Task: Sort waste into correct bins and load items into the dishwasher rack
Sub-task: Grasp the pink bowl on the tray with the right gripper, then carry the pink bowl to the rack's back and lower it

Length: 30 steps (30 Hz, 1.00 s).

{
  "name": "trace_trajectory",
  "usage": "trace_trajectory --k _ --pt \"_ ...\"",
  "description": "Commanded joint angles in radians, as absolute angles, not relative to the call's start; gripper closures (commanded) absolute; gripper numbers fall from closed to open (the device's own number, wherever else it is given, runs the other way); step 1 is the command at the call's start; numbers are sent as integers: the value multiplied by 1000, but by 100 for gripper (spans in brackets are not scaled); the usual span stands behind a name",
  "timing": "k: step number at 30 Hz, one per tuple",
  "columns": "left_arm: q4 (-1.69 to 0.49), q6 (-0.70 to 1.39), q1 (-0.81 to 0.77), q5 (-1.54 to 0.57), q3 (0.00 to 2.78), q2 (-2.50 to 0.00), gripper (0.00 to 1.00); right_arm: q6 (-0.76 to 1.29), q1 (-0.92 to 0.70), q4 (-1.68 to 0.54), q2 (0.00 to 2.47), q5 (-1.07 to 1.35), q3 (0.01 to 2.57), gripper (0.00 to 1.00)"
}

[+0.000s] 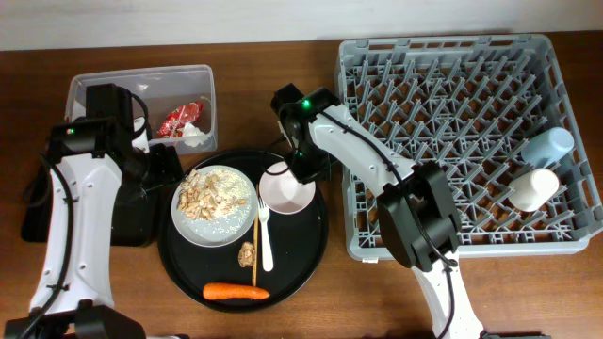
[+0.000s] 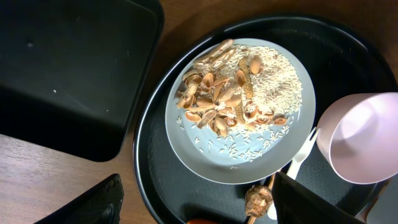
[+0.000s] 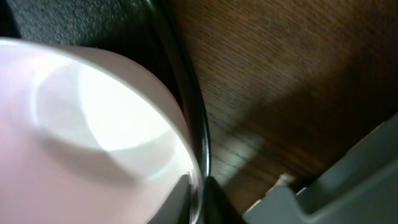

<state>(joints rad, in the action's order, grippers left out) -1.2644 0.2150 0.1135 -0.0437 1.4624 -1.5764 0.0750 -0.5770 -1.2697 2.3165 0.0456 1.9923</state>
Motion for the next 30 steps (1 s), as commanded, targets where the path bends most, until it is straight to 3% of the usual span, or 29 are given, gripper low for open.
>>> trace_trajectory --k 1,13,21,26,30 --pt "-1266 228 116 -37 1467 -1578 24 69 -575 -1268 2312 45 1984 96" --pt "-1269 228 117 -37 1467 -1578 24 70 -563 -1307 2220 19 2048 96" --pt "-1269 228 116 -37 1467 -1578 24 69 -491 -1317 1934 -450 2133 96" --pt "-1269 228 116 -37 1467 -1578 24 78 -385 -1287 1908 -762 2132 96" --pt "-1267 231 116 -37 1467 -1578 24 217 -295 -1238 1910 -984 2132 96"
